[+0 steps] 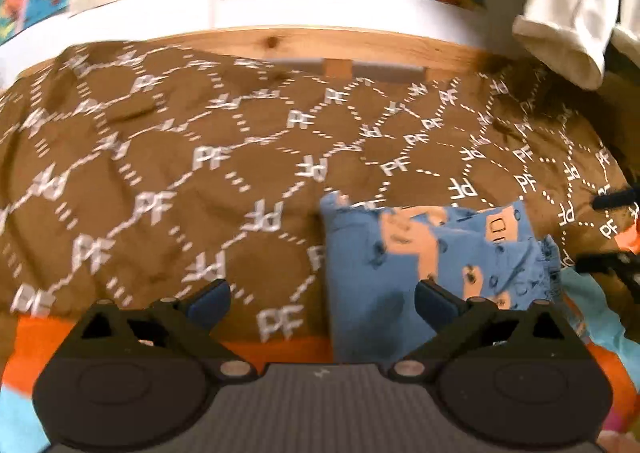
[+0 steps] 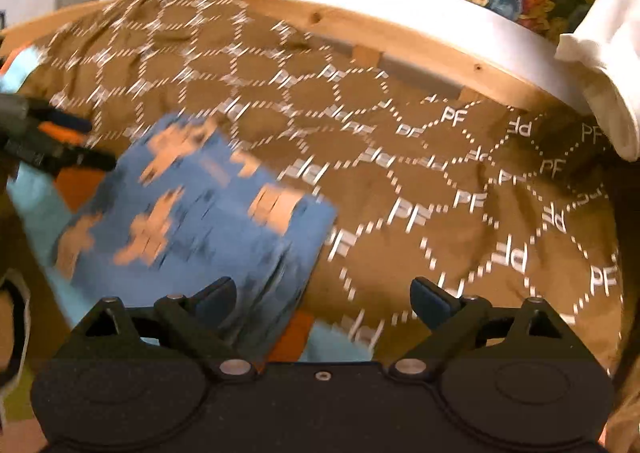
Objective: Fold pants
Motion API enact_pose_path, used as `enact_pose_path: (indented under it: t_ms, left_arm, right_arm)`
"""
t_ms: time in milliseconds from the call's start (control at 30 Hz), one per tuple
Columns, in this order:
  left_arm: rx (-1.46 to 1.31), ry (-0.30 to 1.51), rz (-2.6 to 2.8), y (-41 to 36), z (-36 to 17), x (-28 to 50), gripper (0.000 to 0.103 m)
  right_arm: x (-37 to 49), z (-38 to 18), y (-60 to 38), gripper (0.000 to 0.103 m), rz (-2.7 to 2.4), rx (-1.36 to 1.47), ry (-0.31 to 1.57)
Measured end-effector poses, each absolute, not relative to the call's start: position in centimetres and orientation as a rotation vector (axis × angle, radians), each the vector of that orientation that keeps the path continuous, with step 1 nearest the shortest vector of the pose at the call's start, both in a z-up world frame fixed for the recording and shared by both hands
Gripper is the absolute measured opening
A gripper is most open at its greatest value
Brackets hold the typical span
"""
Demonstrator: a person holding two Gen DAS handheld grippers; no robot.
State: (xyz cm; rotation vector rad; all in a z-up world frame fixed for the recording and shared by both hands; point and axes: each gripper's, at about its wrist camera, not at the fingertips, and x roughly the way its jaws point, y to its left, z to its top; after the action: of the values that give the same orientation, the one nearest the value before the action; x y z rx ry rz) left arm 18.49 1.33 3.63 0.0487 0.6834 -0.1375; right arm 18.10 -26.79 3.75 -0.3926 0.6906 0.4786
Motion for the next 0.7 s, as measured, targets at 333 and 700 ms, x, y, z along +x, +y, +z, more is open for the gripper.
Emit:
enact_pose_path:
  t_ms: [333,700]
  left_arm:
    - [-0.017,0.778,-0.129,2.7,1.0,23.2,0.103]
    - [-0.116,0.827,-0.238,4.0,2.1,16.6,0.103]
  right_arm:
    - [24.9,0.8,-25.2,0.099,0.412,-0.419,0.748]
    - [21.2,3.3,-27.8,0.1,0.536,-0.008,0.888]
